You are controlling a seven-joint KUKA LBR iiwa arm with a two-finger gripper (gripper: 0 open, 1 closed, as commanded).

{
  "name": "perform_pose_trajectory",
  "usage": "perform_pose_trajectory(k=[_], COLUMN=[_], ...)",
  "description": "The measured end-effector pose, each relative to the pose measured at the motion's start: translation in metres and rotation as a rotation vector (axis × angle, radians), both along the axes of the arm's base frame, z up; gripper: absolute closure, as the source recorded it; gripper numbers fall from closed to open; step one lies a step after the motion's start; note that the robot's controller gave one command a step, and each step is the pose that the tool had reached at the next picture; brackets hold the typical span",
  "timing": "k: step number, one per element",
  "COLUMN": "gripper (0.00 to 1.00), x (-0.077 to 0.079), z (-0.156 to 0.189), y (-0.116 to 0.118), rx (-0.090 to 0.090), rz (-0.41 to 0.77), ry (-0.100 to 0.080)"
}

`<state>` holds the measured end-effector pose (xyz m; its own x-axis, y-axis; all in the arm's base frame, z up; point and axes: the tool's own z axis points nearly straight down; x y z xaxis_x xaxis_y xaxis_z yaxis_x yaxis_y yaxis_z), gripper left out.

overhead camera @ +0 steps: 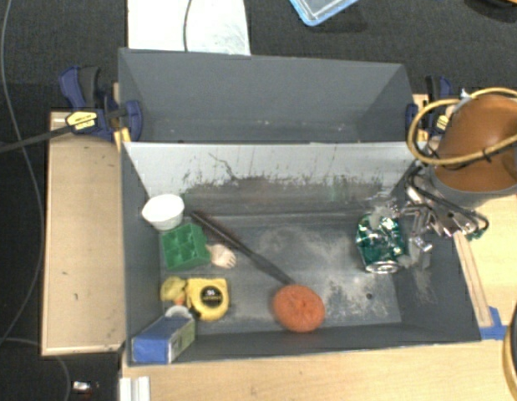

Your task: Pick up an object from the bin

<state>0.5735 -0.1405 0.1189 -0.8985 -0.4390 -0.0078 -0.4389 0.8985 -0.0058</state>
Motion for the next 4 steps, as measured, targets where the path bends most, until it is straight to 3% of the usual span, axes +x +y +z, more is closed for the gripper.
perform_pose_trajectory(k=[1, 2, 3, 4], gripper=[1.0, 1.0, 1.0, 1.0], x=[0.022, 0.022, 0.026, 0.025], z=[-0.043, -0.043, -0.031, 0.033], y=[-0.002, -0.002, 0.0, -0.001], rx=[0.002, 0.001, 0.003, 0.001], rz=[0.315, 0.315, 0.315, 0.309], ry=[-0.015, -0.016, -0.03, -0.026])
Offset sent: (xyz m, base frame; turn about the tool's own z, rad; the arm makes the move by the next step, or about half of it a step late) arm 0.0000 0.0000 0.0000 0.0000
